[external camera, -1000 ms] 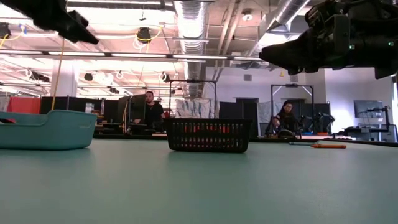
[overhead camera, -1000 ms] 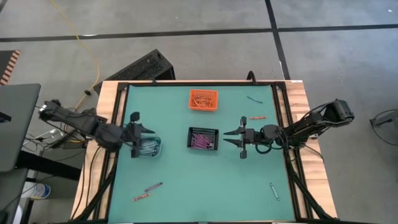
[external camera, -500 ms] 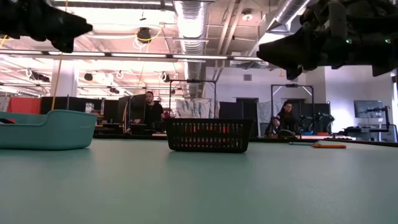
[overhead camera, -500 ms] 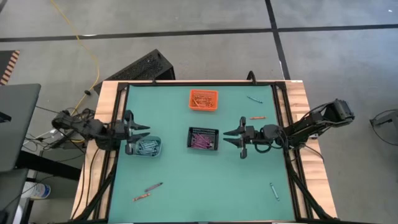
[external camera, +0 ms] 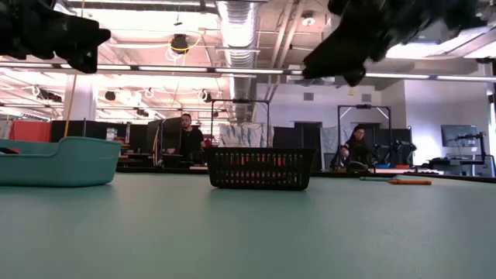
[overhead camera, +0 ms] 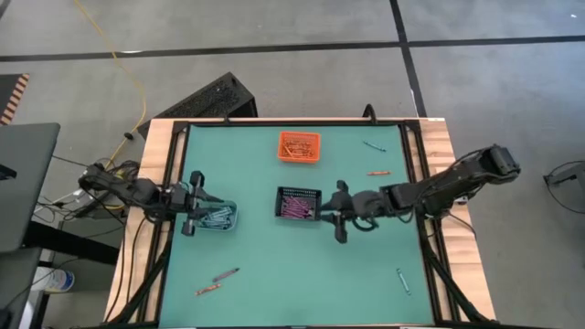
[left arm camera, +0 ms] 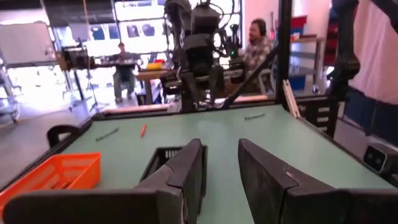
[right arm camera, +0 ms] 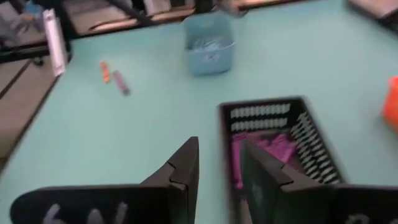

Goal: Sort crayons
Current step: Put the blue crayon into the light blue bin

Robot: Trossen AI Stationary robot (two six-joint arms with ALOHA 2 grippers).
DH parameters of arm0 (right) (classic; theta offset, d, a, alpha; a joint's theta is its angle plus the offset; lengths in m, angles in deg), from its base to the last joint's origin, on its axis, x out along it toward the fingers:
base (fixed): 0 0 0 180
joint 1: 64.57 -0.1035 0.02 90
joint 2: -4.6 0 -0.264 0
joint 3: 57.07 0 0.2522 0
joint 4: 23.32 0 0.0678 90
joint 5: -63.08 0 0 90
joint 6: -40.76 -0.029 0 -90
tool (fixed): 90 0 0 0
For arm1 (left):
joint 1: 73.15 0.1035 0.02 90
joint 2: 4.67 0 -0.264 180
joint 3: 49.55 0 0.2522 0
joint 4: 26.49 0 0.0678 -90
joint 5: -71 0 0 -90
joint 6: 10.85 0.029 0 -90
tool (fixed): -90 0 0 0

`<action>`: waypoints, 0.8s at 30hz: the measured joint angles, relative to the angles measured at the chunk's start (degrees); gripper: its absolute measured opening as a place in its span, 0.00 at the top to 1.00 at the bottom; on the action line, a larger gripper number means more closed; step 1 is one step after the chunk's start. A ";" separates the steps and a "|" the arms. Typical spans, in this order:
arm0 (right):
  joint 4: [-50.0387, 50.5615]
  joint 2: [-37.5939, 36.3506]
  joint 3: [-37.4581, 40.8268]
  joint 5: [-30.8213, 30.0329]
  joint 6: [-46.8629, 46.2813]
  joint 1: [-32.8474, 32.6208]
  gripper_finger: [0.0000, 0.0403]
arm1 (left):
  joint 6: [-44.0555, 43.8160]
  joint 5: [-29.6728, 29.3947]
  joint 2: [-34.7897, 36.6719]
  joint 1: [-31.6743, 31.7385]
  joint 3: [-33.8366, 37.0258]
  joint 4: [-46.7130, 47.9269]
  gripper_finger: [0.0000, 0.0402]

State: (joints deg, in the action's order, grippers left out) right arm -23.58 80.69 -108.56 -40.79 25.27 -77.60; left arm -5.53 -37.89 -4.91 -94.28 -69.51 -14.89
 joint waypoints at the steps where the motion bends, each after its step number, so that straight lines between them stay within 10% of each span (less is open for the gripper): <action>1: 2.75 0.00 -1.46 0.00 -1.30 -1.12 0.72 | 0.00 0.27 -0.05 0.00 0.99 -1.71 0.76; 13: 44.28 -0.04 -15.44 -2.27 -37.80 -16.38 0.72 | -0.94 1.42 -0.01 0.00 5.55 -8.98 0.76; 24: 54.58 0.09 -15.37 -0.49 -77.29 -34.35 0.72 | -8.81 -3.49 -0.86 0.00 5.23 -1.00 0.76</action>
State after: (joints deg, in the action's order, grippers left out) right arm 31.00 80.78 -123.93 -41.28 -52.02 -111.94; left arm -14.34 -41.38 -5.77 -94.28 -64.29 -15.89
